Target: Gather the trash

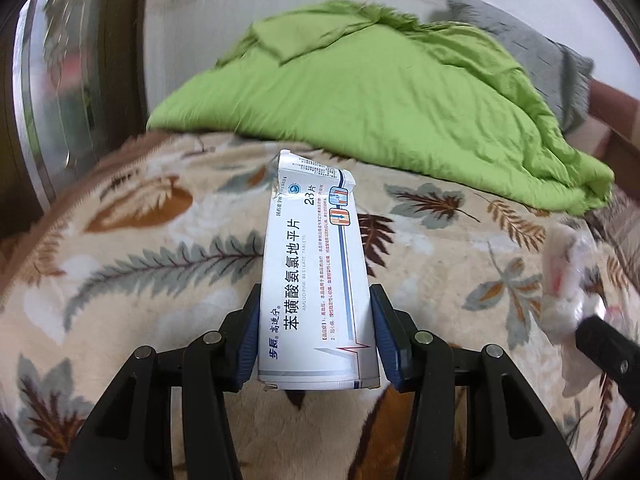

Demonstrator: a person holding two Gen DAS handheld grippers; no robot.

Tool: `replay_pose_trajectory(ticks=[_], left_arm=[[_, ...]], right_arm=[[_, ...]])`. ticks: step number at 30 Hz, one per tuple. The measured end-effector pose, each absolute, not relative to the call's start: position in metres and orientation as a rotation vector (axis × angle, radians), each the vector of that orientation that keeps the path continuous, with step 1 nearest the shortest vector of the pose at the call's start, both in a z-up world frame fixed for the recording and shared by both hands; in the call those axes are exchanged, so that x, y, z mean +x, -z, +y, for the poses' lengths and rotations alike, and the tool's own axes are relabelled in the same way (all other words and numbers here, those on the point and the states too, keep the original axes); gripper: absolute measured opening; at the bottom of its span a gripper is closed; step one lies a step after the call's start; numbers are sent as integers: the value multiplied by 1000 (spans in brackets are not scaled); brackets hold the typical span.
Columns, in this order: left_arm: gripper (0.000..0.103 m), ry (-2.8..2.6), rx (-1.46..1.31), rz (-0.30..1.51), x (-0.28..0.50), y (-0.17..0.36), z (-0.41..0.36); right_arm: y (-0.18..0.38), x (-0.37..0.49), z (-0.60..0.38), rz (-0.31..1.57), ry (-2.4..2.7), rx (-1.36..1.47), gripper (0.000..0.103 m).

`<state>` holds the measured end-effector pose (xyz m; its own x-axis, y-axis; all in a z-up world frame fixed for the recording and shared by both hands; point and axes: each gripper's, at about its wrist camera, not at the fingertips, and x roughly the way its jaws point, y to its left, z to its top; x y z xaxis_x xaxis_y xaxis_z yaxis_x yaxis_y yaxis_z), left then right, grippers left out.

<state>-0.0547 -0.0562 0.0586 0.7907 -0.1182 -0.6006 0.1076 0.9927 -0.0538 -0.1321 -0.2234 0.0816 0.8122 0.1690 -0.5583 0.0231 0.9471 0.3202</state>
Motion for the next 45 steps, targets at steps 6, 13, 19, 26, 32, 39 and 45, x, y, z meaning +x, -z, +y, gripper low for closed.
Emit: replay_pose_trajectory(ticks=[6, 13, 19, 26, 32, 39, 45], left_arm=[[49, 136, 37, 599, -79, -69, -63], [49, 166, 85, 573, -104, -74, -75], [49, 189, 122, 546, -129, -79, -79], [49, 218, 148, 534, -156, -82, -81], [49, 264, 144, 535, -178, -88, -85], [49, 353, 149, 523, -208, -101, -103], [49, 501, 147, 528, -237, -115, -133]], right_arm=[[-81, -154, -229, 619, -57, 342, 27], [-80, -179, -235, 612, -28, 341, 27], [-80, -196, -239, 612, -7, 337, 27], [-80, -217, -248, 617, 12, 357, 27], [-88, -240, -251, 607, 6, 364, 27], [-96, -274, -274, 602, 34, 415, 27], [-109, -327, -317, 572, 115, 459, 27]])
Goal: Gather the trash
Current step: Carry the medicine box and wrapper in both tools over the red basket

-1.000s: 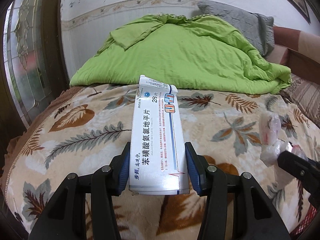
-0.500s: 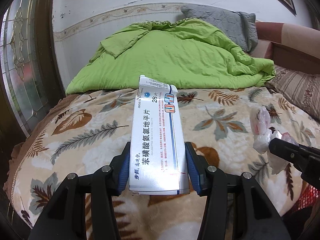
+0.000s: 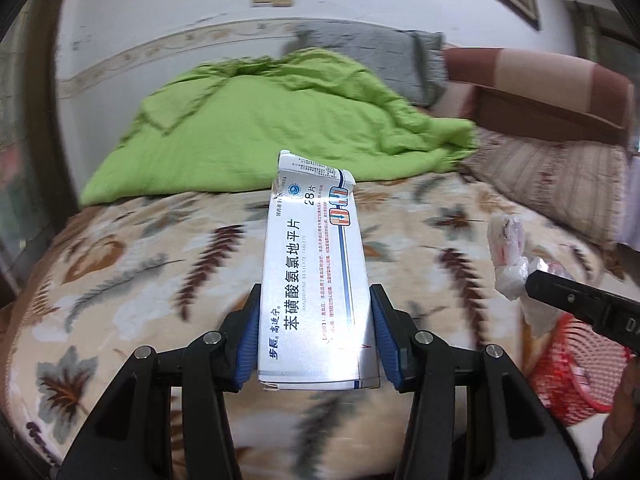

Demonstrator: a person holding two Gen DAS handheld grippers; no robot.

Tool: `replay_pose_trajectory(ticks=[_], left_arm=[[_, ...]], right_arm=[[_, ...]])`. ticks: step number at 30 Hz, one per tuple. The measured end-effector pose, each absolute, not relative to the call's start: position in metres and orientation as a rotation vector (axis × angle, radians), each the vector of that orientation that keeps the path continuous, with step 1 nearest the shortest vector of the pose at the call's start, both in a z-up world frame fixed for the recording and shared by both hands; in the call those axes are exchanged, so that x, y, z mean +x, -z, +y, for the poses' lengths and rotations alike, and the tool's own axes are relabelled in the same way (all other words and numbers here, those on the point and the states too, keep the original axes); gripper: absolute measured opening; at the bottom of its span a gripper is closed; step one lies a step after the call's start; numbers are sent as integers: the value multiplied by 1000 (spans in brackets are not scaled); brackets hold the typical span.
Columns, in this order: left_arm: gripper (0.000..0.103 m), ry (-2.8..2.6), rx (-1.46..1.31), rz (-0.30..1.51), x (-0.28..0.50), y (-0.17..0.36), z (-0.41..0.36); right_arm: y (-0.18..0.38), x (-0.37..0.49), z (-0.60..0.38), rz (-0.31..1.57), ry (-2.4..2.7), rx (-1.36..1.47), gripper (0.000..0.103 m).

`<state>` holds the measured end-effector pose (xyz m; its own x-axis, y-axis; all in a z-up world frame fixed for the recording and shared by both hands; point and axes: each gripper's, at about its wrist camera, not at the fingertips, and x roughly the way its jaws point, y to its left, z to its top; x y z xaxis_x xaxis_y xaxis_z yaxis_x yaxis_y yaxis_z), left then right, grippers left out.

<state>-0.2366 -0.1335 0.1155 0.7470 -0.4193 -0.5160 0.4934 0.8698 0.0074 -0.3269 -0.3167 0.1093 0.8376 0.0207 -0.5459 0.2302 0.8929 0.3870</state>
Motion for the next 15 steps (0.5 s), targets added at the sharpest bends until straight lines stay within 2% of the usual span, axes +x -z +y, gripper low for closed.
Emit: replay_pose_trajectory(ticks=[8, 15], left_arm=[[49, 822, 201, 550, -294, -135, -216], [49, 1121, 255, 705, -338, -122, -305]], right_arm=[[-114, -428, -397, 533, 349, 535, 27], [-94, -496, -459, 541, 537, 630, 28]])
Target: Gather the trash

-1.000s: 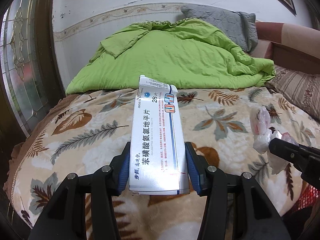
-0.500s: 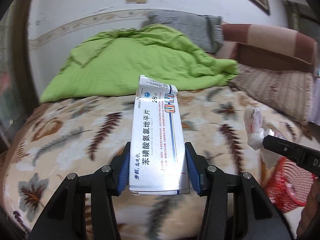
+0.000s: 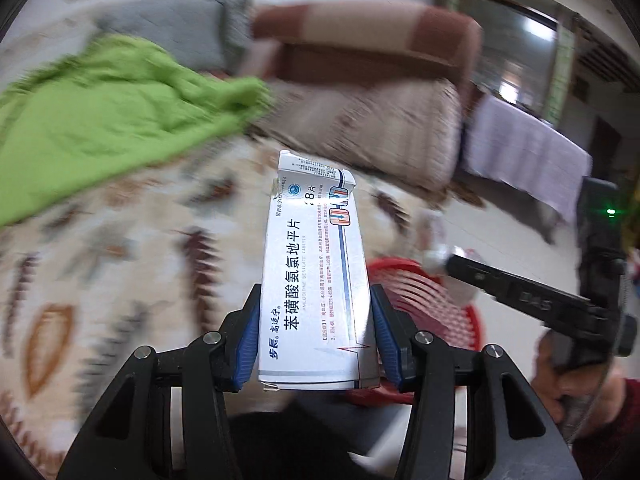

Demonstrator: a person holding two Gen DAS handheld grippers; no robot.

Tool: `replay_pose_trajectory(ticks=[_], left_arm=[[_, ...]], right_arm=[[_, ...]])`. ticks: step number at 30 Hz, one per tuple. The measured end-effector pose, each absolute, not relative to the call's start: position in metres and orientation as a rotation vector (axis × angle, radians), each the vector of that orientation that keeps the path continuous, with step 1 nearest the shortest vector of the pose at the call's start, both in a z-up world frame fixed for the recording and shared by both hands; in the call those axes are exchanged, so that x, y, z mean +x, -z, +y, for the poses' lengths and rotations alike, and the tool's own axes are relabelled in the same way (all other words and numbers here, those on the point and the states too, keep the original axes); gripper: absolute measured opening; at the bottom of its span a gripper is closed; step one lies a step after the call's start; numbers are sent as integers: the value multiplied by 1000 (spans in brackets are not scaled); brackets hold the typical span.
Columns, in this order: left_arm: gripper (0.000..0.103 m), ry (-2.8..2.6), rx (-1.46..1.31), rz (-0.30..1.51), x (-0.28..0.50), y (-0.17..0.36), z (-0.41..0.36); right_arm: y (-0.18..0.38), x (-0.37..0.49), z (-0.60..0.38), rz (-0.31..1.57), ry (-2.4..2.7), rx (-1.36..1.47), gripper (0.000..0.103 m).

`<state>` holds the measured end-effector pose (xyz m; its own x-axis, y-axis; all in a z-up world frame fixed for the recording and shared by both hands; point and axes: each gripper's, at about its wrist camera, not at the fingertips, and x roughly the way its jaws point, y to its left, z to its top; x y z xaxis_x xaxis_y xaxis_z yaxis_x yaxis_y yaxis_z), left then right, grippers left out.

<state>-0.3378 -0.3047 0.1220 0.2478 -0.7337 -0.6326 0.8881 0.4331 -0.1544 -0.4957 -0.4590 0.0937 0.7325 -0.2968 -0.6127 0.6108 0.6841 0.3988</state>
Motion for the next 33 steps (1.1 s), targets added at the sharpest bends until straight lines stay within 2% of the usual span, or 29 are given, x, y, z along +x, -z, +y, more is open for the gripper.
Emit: replay_pose_trajectory(ticks=[5, 7, 8, 10, 12, 14, 15, 19, 21, 24, 29, 33], left_arm=[[49, 1243, 323, 831, -352, -92, -359], [50, 1269, 334, 885, -351, -84, -370], [50, 1276, 333, 902, -352, -81, -373], [65, 1276, 314, 902, -352, -82, -370], [68, 1252, 289, 857, -349, -91, -360], [70, 1234, 268, 813, -347, -102, -347], [75, 1217, 255, 785, -344, -109, -336], [89, 1129, 196, 699, -333, -128, -294], [91, 1077, 190, 662, -328, -136, -273], [97, 981, 206, 595, -325, -144, -239], [102, 831, 229, 504, -329, -150, -193], [103, 744, 246, 454, -332, -148, -170]], right_arm=[[-68, -509, -482, 583, 601, 685, 33], [-58, -510, -487, 612, 607, 706, 48], [-54, -513, -490, 625, 627, 710, 50], [-54, -518, -490, 629, 640, 701, 51], [-60, -523, -485, 631, 657, 664, 55], [-70, -524, -474, 635, 688, 609, 66], [-74, -523, -467, 640, 710, 578, 74], [-99, -521, -427, 625, 811, 419, 94], [-112, -519, -406, 604, 836, 357, 95], [-126, -515, -380, 590, 857, 272, 102], [-132, -513, -347, 591, 862, 215, 102], [-132, -507, -337, 603, 860, 184, 102]])
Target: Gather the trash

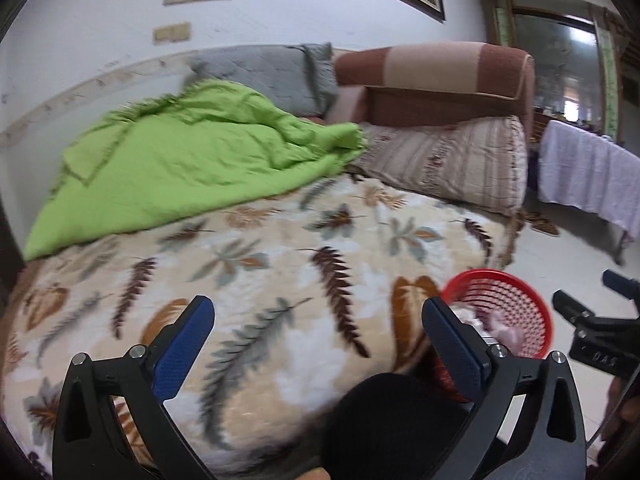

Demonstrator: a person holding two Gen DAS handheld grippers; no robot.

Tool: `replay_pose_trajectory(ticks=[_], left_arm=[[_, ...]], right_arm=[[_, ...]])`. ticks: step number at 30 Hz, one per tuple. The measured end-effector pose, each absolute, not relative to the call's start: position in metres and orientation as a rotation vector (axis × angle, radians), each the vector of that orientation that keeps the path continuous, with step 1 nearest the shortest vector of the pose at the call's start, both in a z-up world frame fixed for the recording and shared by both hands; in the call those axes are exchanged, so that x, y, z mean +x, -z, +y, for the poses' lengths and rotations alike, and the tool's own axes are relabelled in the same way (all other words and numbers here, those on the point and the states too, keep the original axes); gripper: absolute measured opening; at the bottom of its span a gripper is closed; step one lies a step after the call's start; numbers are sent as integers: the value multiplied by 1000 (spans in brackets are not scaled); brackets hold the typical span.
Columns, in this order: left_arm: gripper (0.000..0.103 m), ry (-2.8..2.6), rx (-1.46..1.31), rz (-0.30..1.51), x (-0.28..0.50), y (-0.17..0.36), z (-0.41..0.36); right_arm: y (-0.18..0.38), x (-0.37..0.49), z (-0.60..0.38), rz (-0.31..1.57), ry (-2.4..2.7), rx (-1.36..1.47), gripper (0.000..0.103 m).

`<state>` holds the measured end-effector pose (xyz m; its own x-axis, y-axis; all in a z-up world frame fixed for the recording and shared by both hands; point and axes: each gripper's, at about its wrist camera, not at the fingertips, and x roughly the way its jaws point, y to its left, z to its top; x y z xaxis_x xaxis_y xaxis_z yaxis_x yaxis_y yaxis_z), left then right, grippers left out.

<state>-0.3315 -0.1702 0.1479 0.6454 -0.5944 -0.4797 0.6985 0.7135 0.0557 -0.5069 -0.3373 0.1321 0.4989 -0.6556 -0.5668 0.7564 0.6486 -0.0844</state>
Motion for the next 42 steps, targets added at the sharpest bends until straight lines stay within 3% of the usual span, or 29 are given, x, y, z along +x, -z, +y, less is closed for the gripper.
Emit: replay_pose_trajectory(ticks=[42], left_arm=[[103, 525, 305, 426, -333, -140, -167]], right_arm=[[-127, -493, -324, 606, 826, 156, 102]])
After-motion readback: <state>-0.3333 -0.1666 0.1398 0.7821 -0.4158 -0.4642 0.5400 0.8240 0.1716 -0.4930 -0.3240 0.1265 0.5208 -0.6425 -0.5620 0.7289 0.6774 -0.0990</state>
